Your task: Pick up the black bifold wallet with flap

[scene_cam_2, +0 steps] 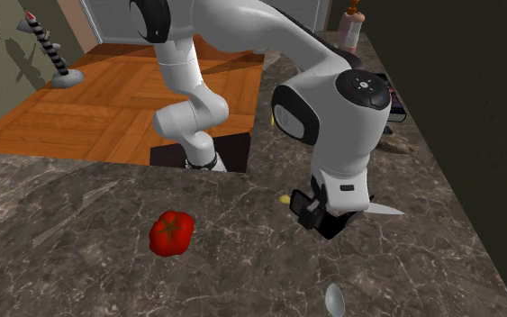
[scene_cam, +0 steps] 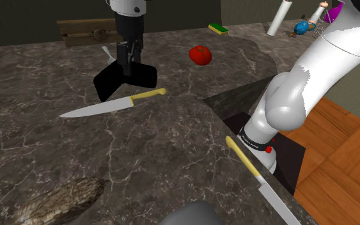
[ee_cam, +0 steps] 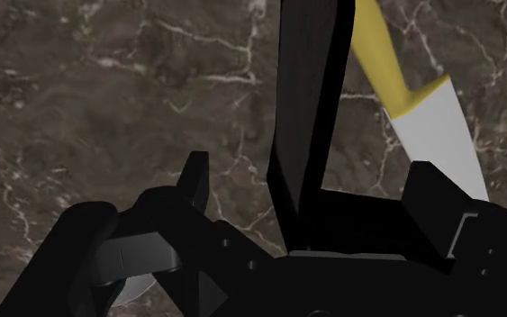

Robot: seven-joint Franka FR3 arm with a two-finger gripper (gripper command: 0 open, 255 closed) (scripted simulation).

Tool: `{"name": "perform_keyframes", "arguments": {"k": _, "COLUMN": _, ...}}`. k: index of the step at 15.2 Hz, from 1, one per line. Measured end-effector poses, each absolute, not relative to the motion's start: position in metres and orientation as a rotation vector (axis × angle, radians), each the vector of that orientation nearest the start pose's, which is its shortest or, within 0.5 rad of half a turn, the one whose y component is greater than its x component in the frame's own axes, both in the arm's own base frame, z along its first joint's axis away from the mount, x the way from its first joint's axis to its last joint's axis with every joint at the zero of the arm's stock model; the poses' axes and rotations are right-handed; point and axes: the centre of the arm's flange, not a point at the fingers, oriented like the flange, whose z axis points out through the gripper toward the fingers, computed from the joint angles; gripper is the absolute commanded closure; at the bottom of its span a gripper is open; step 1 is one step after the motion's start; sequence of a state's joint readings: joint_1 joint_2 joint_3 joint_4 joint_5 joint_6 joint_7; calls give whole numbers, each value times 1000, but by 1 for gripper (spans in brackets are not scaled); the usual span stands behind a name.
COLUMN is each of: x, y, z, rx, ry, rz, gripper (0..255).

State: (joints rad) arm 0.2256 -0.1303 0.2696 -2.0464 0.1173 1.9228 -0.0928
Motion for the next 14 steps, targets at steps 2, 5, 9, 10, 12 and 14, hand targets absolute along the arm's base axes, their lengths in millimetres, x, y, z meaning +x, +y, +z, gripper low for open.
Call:
{"name": "perform_keyframes", "arguments": {"k": 2, "x": 451, "y": 258, "z": 495, "rx": -2954, "ry": -826, "rz": 19, "gripper": 255}}
{"name": "perform_keyframes", "arguments": {"k": 5, "x": 451, "y": 258, "z": 495, "rx": -2953, "ry": -826, "rz": 17, "gripper": 255}}
{"name": "perform_keyframes", "arguments": {"k": 9, "x": 451, "y": 258, "z": 495, "rx": -2953, "ry": -826, "rz": 17, "gripper": 255}}
{"name": "perform_keyframes", "arguments": {"k": 10, "x": 451, "y": 258, "z": 495, "rx": -2953, "ry": -826, "rz": 17, "gripper": 255}}
{"name": "perform_keyframes", "arguments": {"k": 12, "x": 452, "y": 258, "z": 501, "rx": -2954, "ry": -826, "rz": 19, "gripper": 255}}
{"name": "perform_keyframes", "arguments": {"k": 14, "x": 451, "y": 258, "z": 511, "rx": -2954, "ry": -826, "rz": 19, "gripper": 255}}
